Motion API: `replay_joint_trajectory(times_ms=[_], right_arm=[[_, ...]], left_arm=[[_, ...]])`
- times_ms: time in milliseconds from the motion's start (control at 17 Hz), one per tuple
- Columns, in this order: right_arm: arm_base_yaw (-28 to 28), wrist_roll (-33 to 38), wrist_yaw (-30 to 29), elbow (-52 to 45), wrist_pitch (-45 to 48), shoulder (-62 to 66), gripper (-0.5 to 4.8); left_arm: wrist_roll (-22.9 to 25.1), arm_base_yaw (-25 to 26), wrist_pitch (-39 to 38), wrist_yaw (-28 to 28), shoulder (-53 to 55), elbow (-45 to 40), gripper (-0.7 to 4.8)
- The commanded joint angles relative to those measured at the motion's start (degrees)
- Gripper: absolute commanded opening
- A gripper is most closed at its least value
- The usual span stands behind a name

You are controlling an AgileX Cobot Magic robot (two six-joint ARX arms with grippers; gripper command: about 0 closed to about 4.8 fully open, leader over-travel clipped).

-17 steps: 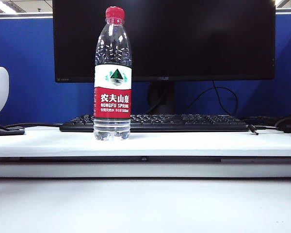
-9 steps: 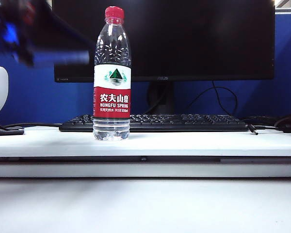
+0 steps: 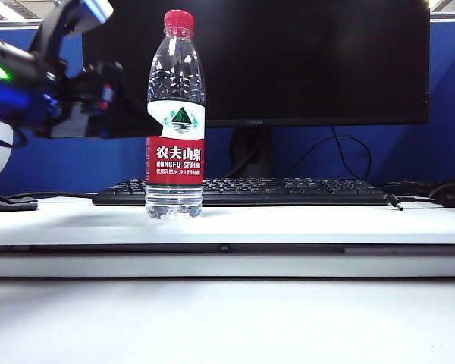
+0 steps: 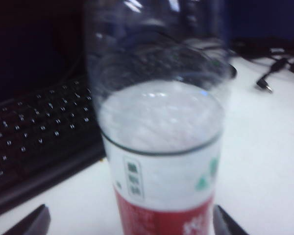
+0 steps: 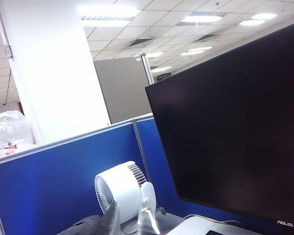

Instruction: Unscrew the cap from the plastic bottle on the table.

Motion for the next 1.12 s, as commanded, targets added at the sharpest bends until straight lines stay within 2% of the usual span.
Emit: replay_joint_trajectory(times_ms=[59,294,412,529,764,882,999,1058,1117], right_arm=[[0.13,0.02,-0.02,0.39,-0.90,0.02,0.63],[0.11,-1.03,0.13,0.39,-7.08,0.02,0.63],[0.11,-4.44,0.15,0.39,-13.22,0.48,0.63],[0.44,-4.50,-0.72,0.39,-17.03,2.10,0.63],[6.08,-5.68,-0.55,0.39,-17.35,5.25,0.63],[11.13,-8.94,1.90,0.39,-17.35,7.32,0.78],[16.00,-11.02,6.10,0.39,-17.66,9.40,1.41],[19.87,-11.65,10.47,0.39,-17.64,11.08,1.45],[24.46,-13.33,17.42,0.39,-17.55,12.85,1.48]], left_arm=[[-3.67,-0.02,9.86,1.25,4.31,0.17,4.63],[-9.18,-0.09,18.03,2.78,10.01,0.17,4.63],[-9.62,-0.46,19.85,5.35,12.09,0.61,4.62],[-9.75,-1.18,19.78,8.63,14.10,2.03,4.62],[-9.97,-2.21,19.67,8.59,17.79,4.87,4.62],[-9.92,-2.21,20.41,8.09,17.92,5.20,4.39],[-9.90,-2.21,20.94,8.09,17.92,5.20,3.88],[-9.66,-2.21,20.92,8.09,17.92,5.20,3.84],[-9.70,-2.21,20.92,8.33,17.92,5.20,3.82]])
